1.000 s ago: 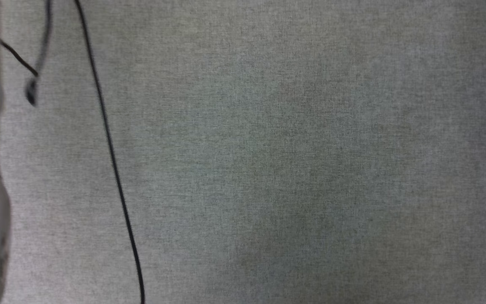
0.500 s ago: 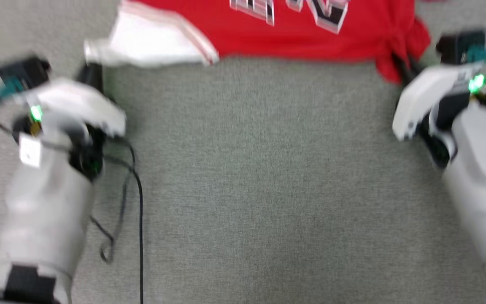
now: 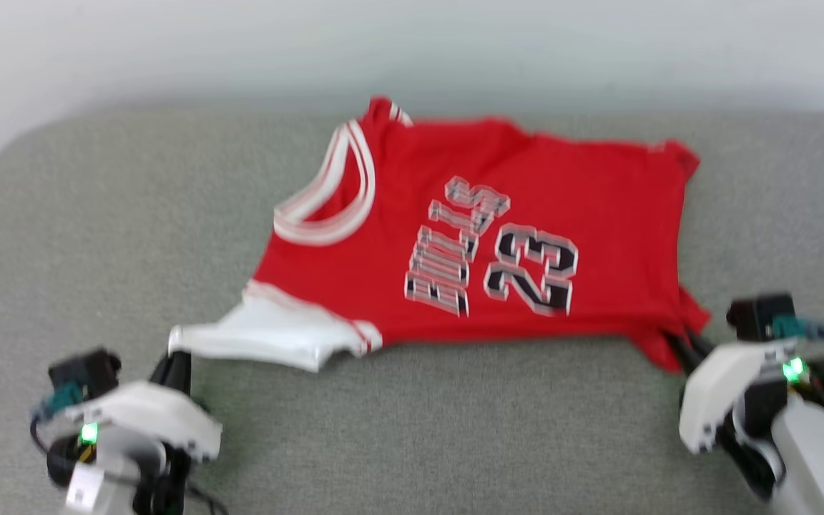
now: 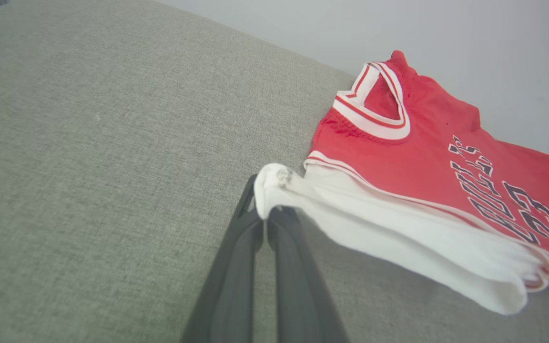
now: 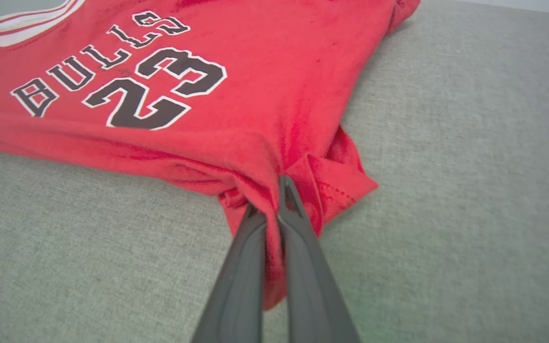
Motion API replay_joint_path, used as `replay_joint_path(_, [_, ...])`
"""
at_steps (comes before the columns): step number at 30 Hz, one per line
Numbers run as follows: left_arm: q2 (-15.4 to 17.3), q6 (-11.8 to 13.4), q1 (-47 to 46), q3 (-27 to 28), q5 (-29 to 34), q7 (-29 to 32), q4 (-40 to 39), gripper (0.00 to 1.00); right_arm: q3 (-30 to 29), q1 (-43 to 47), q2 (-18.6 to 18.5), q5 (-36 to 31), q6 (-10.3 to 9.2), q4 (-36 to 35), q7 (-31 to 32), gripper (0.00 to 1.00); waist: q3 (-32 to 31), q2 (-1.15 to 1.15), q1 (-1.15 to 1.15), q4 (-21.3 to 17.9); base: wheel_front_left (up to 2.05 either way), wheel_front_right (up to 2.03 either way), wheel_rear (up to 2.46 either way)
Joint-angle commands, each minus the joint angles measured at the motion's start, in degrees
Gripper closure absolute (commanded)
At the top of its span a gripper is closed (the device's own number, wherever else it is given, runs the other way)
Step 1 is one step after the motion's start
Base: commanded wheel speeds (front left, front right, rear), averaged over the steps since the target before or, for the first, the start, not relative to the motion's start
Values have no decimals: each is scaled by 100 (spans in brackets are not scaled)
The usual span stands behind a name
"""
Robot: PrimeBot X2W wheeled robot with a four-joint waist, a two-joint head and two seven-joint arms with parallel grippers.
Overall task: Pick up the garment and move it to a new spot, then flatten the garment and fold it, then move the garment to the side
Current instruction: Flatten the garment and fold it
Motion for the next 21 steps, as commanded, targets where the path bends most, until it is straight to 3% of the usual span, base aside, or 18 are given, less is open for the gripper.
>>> replay_joint_path(1, [125,154,352,78,-35,26,-235,100,-131,384,-130,-34,-15,-185,101,100,-456,0,2,24,0,0,0])
replay_joint_path(11, [309,1091,2473,230,-318,678,-2211,100,-938,2407,168,-328,-15,-1772,792,100,-973,0,2,79,0,0,0])
replay_joint_path(21, [468,1622,3610,325,-525,1179,-3367,100,-1344,3557,437,-493,-15,-2687,1283,100,-1025,0,2,108,0,0,0])
